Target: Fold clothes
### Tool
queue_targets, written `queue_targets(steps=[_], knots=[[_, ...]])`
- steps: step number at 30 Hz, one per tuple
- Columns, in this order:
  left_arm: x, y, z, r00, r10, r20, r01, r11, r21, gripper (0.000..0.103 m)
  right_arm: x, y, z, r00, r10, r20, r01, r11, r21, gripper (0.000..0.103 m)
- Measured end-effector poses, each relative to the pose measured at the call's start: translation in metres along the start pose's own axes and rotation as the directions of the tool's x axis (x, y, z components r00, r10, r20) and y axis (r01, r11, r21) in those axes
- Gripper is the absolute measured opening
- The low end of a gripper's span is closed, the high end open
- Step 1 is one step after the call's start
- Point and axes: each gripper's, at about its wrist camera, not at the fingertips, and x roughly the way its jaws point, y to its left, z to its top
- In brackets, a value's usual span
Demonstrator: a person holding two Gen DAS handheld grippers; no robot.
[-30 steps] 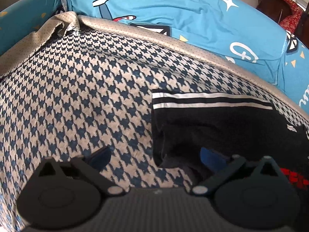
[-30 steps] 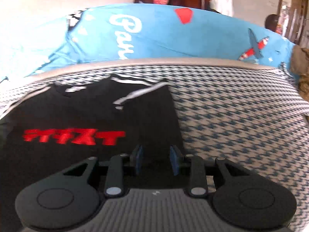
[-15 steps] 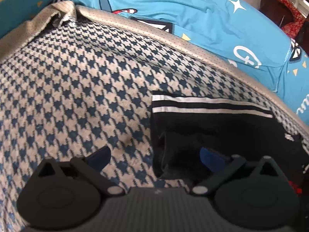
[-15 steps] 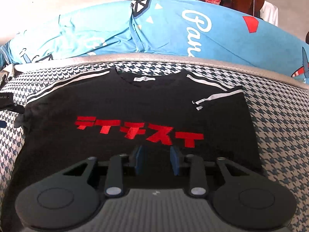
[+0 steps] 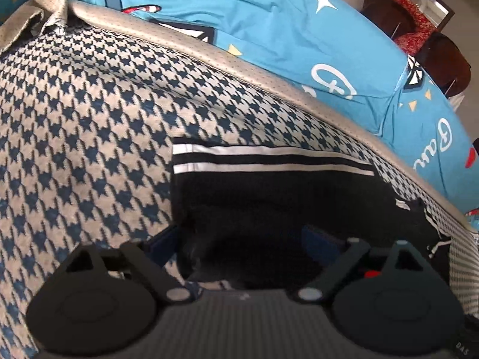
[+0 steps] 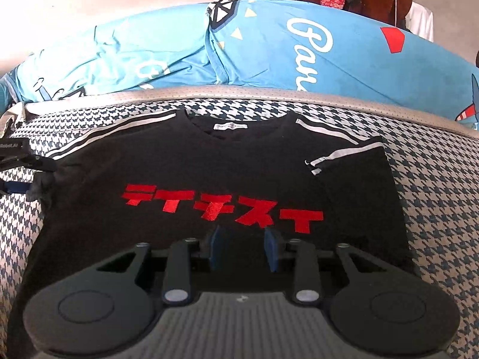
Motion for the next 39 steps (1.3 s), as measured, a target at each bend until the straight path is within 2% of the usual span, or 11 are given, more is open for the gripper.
queue_targets(steps=[4, 10, 13, 16, 18, 20, 22, 25, 33, 36, 39], knots=[[0.001, 0.001, 0.001, 1.000, 0.018, 0.007, -0.018, 1.000, 0.000, 0.082, 0.000, 0.000, 0.000, 1.000, 0.003, 0.004, -0.003, 1.000, 0.003, 0.033], [0.000, 0.012, 0.002, 1.000, 0.020, 0.018, -0.019, 0.998, -0.056, 0.082, 0.000, -0.001, 0.001, 1.000, 0.001, 0.005, -0.001, 1.000, 0.006, 0.033], [-0.001, 0.019, 0.002, 0.999, -0.009, 0.031, 0.012, 0.994, -0.109, 0.082, -0.001, -0.001, 0.001, 1.000, 0.002, 0.007, -0.002, 1.000, 0.004, 0.033], [0.001, 0.019, 0.002, 0.999, -0.023, 0.032, 0.027, 0.993, -0.112, 0.082, -0.001, -0.001, 0.001, 1.000, 0.004, 0.009, -0.004, 1.000, 0.002, 0.033], [0.001, 0.016, 0.002, 0.999, -0.026, 0.037, 0.030, 0.994, -0.108, 0.073, -0.001, -0.001, 0.001, 1.000, 0.005, 0.011, -0.005, 1.000, 0.000, 0.033], [0.002, 0.014, 0.003, 0.999, -0.033, 0.030, 0.036, 0.994, -0.105, 0.053, -0.001, -0.001, 0.001, 1.000, 0.006, 0.012, -0.006, 1.000, -0.001, 0.033], [0.003, 0.013, 0.004, 0.999, -0.038, 0.023, 0.040, 0.994, -0.102, 0.045, -0.001, -0.002, 0.001, 1.000, 0.007, 0.016, -0.007, 1.000, 0.001, 0.033], [0.005, 0.012, 0.005, 0.997, -0.081, 0.012, 0.082, 0.991, -0.111, 0.022, -0.002, -0.002, 0.001, 1.000, 0.006, 0.018, -0.006, 1.000, 0.003, 0.033], [-0.001, 0.002, 0.003, 0.988, -0.132, 0.075, 0.140, 0.983, -0.116, 0.016, -0.001, -0.001, 0.000, 1.000, 0.008, 0.025, -0.009, 1.000, 0.004, 0.033], [-0.007, -0.010, 0.002, 0.982, -0.155, 0.107, 0.164, 0.983, -0.085, 0.016, -0.001, -0.003, 0.000, 1.000, 0.004, 0.028, -0.004, 1.000, 0.008, 0.033], [-0.008, -0.031, -0.002, 0.972, -0.212, 0.097, 0.215, 0.976, -0.027, 0.016, -0.001, -0.004, 0.000, 0.999, 0.004, 0.032, -0.005, 1.000, 0.011, 0.033]])
